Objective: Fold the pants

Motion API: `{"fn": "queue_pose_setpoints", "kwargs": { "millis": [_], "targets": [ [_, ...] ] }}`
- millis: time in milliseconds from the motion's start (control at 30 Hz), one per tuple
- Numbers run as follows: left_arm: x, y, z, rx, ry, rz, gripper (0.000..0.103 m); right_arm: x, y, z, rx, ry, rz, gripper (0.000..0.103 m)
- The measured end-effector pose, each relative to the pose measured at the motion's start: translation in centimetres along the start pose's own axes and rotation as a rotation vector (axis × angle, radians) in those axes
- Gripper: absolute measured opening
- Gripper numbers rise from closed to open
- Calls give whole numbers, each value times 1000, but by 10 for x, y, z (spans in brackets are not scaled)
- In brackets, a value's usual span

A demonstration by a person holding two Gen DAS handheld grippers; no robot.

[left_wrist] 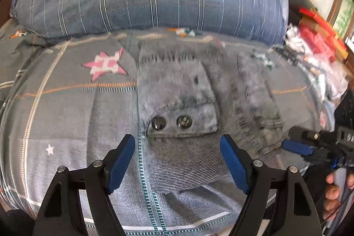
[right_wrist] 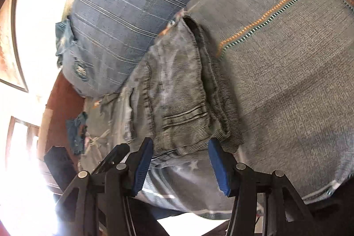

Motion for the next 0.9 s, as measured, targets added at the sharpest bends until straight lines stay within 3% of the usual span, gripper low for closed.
{"fn": "queue_pose_setpoints", "kwargs": {
  "millis": [133, 267, 400, 533, 900],
  "targets": [
    [-17, 5, 8, 42, 63, 12, 81, -1, -2, 0, -31, -7, 24, 56],
    [-20, 4, 8, 32, 60, 6, 82, -1, 7, -3, -7, -33, 55, 62],
    [-22, 2, 10, 32, 63, 9, 82, -4, 1, -12, -39, -31, 54, 62],
    [-23, 4, 11, 36, 65, 21, 83, 4, 15, -12, 9, -63, 70, 62],
    [-22, 2, 12, 21, 50, 9, 84, -28, 13, -17, 65, 28, 86, 61]
  ]
}}
Point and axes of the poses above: each gripper's, at about its wrist camera, not at the fingertips, and x roughly against the way its jaws point, y to its left, z to its underside, the point moved 1 cm from there along -x, roughly the way its jaws point, and after that the axes turned 13 degrees about -z, right-handed, at the moved point
